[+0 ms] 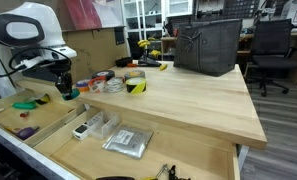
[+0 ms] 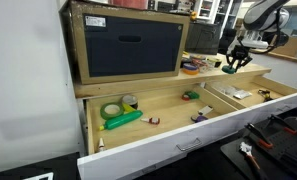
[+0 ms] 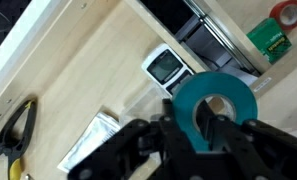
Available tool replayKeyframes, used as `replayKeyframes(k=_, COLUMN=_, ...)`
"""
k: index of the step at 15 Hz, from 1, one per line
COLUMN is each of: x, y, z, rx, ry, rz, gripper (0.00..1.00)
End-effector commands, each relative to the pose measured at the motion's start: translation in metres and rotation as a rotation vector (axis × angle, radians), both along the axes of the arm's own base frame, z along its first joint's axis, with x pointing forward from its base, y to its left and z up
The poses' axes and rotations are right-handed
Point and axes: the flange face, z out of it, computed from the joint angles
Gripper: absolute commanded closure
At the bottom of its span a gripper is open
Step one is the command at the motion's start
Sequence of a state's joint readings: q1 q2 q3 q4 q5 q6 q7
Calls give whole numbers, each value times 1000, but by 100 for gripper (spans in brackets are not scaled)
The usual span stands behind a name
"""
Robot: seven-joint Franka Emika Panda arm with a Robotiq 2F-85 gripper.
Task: Take the green tape out of the drawer
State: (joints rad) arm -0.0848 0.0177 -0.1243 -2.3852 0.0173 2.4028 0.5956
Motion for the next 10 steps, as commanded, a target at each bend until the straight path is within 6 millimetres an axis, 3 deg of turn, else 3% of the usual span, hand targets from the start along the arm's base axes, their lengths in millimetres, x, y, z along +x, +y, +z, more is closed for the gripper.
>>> replayKeyframes(k=1, x=2, y=0, z=3, rx=1, ry=-5, rz=0, gripper=72)
replayKeyframes(k=6, x=1, y=0, z=-2, rx=2, ry=5, rz=-1, gripper=72)
replayKeyframes(k=7, x=1, y=0, z=-2, rx=2, ry=5, rz=-1, gripper=93)
replayKeyframes(k=10, x=11, y=11, z=-6, rx=0, ry=-11, rz=2, gripper=93)
